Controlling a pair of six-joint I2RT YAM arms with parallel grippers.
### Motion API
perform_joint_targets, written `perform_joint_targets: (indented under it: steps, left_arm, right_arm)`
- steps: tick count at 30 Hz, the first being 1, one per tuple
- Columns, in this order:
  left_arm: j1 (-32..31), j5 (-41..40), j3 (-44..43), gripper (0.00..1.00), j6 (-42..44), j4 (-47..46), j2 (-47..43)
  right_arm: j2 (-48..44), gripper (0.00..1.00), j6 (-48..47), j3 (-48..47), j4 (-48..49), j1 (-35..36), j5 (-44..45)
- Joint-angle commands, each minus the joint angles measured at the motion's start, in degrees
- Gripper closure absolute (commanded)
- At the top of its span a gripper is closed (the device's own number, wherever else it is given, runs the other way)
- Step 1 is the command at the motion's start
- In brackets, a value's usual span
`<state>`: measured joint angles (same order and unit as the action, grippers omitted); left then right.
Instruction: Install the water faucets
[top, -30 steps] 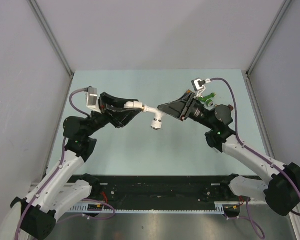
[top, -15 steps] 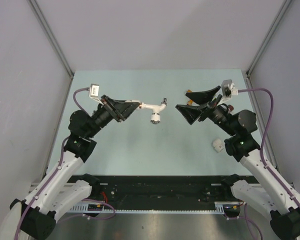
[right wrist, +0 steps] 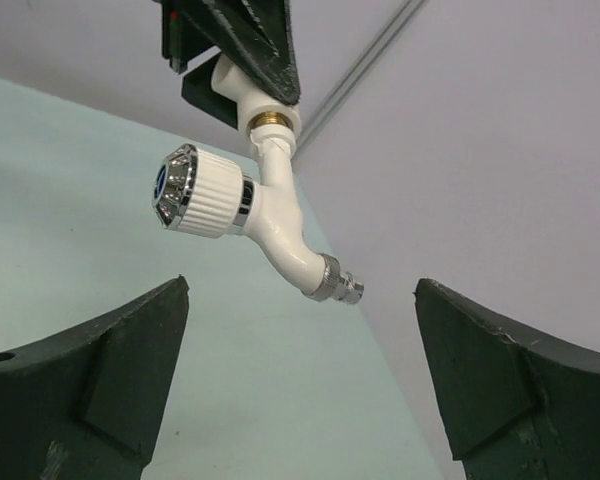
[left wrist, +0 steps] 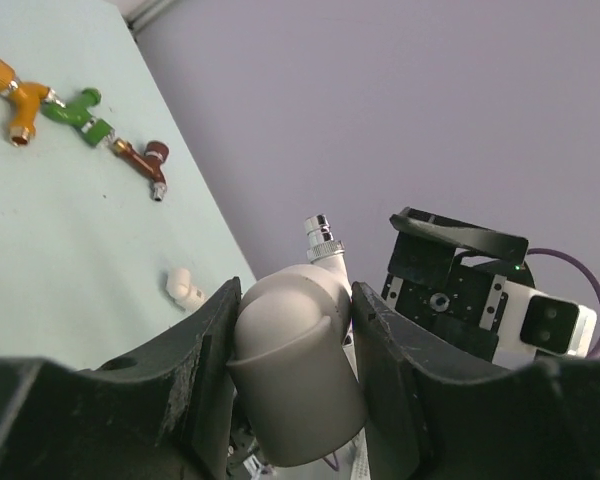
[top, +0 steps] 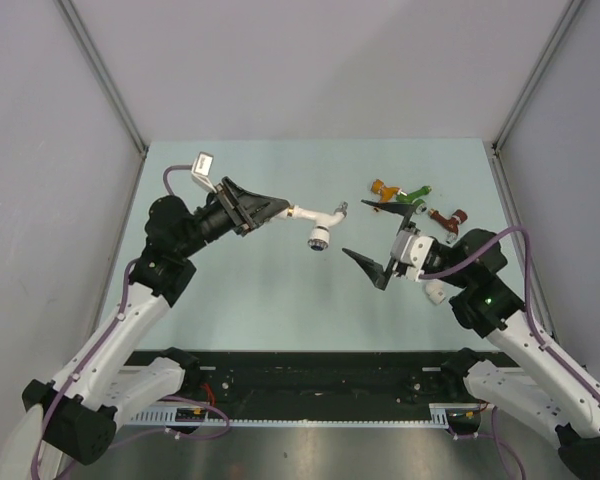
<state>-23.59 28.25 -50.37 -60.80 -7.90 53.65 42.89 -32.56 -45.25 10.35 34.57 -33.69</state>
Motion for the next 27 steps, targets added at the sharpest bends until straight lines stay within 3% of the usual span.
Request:
perform_joint_targets:
  steps: [1,11,19,20,25,27]
  left_arm:
    - [0.57,3.48,-4.21,1.0,-4.16,-0.63,0.14]
    - [0.57,5.41,-5.0,1.0,-5.03,0.17,0.84]
    - [0.48,6.55,-5.27,1.0,-5.21,0.25,1.55]
    - [0.57,6.73,-5.27,1.0,-5.21,0.25,1.63]
    - [0.57,6.82,-5.27,1.0,-3.02,-1.32,1.29]
    - [0.57,7.34,-4.83,1.0,-2.49,-2.99,1.2]
  right_arm:
    - [2.1,0.0,-11.99,-2.29,0.2,3.92,3.53]
    - [9.92,0.05,-18.86,-5.02,2.21,10.52,6.88]
    - [13.44,0.32,-15.71,-5.11,7.22,13.07,7.42]
    - [13.62,0.39,-14.56,-5.02,7.75,13.07,6.72]
    - [14.32,0.6,-1.24,-5.11,12.58,12.81,5.66]
    - [14.5,0.72,3.7,-5.02,14.25,11.58,3.64]
